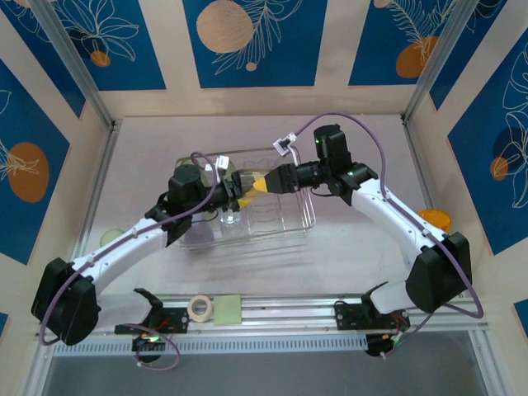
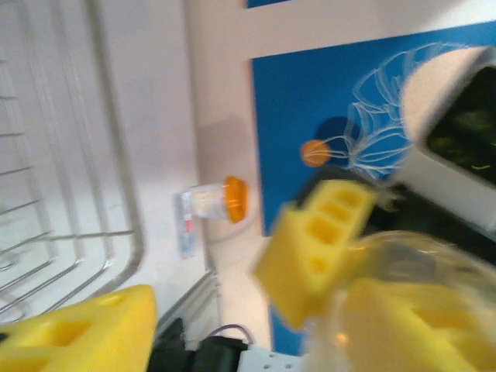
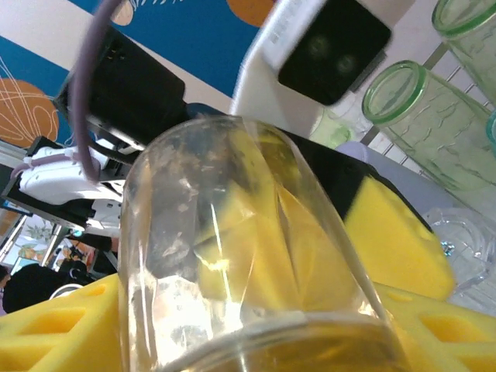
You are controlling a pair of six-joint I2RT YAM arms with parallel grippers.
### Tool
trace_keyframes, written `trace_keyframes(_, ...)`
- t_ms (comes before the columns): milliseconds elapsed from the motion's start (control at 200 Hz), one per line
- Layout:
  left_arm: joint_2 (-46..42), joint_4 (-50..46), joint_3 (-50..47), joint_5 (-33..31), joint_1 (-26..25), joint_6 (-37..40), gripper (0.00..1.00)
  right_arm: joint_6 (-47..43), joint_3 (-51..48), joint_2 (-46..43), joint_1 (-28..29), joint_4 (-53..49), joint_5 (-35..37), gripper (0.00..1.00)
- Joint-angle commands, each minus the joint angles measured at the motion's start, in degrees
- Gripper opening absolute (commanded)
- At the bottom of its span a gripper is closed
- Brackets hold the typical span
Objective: Load the cups into the dish rack
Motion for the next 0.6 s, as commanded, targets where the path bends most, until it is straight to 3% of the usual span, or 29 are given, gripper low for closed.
trace_keyframes(0,-2.92,-17.42,3.60,-6.98,-0.32,9.61,0.85,-6.20,2.92,-0.31,0.30,-8.28,1.52,0.16)
trace_keyframes(115,-4.85,-25.94,5.40,-12.25,-0.17,13.42,0.94,-9.41,4.77,-0.93,-0.22,-15.39,6.47,0.00)
trace_keyframes(300,-8.28,-28.01,4.73,-16.27,0.11,14.50,1.00,-11.85,4.46,-2.92,-1.75,-20.04,10.51,0.00)
trace_keyframes(595,-10.74,-25.95,2.90,-14.81,0.27,13.96,1.00,-8.89,0.98,-6.55,-5.32,-18.43,13.27,0.00)
